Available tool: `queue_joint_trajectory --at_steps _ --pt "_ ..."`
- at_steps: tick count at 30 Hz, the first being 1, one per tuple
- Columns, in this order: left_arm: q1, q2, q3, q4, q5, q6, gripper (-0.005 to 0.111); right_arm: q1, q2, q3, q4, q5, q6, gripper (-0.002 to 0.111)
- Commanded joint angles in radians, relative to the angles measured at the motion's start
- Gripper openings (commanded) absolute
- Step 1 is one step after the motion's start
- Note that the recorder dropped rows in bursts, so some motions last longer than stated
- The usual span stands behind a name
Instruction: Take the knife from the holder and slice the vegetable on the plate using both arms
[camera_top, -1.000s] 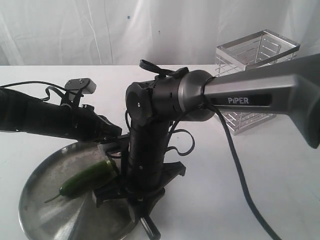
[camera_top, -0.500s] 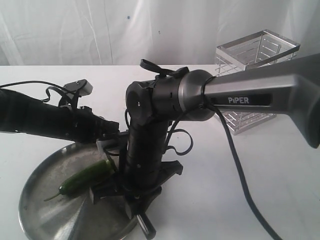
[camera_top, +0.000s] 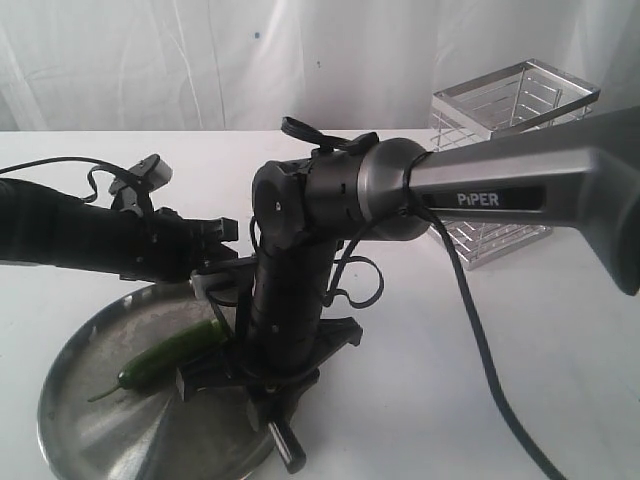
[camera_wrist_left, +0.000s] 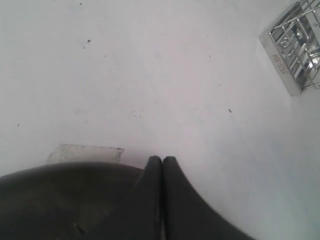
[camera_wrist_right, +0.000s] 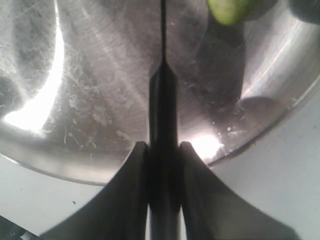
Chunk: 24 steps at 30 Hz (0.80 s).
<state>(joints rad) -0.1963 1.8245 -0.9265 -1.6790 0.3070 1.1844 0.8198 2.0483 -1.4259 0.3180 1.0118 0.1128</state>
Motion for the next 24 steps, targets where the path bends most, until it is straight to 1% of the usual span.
queue_joint_trajectory --at_steps 1,5,8,15,18,21,24 --pt "-0.001 0.000 0.005 0.009 0.004 -0.007 0.000 -0.004 -0.014 -0.008 0.007 0.001 0.002 0.000" --pt "-0.001 0.000 0.005 0.078 -0.047 -0.007 0.000 -0.002 -0.014 -0.008 0.010 0.001 0.002 0.000" --pt "-0.001 0.000 0.008 0.095 -0.078 -0.007 0.000 -0.002 -0.014 -0.008 0.020 0.001 0.002 0.000" --pt "-0.001 0.001 0.011 0.126 -0.022 -0.007 0.000 -0.002 -0.014 -0.008 0.022 -0.009 0.002 0.000" --pt "-0.001 0.002 0.028 0.128 -0.058 0.002 0.000 -0.002 -0.014 -0.008 0.022 -0.012 0.002 0.000" --pt "-0.001 0.002 0.051 0.170 -0.098 0.004 0.000 -0.002 -0.014 -0.008 0.022 -0.016 0.002 0.000" --pt "-0.001 0.002 0.076 0.178 -0.109 0.004 0.000 -0.002 -0.014 -0.008 0.022 -0.031 0.002 0.000"
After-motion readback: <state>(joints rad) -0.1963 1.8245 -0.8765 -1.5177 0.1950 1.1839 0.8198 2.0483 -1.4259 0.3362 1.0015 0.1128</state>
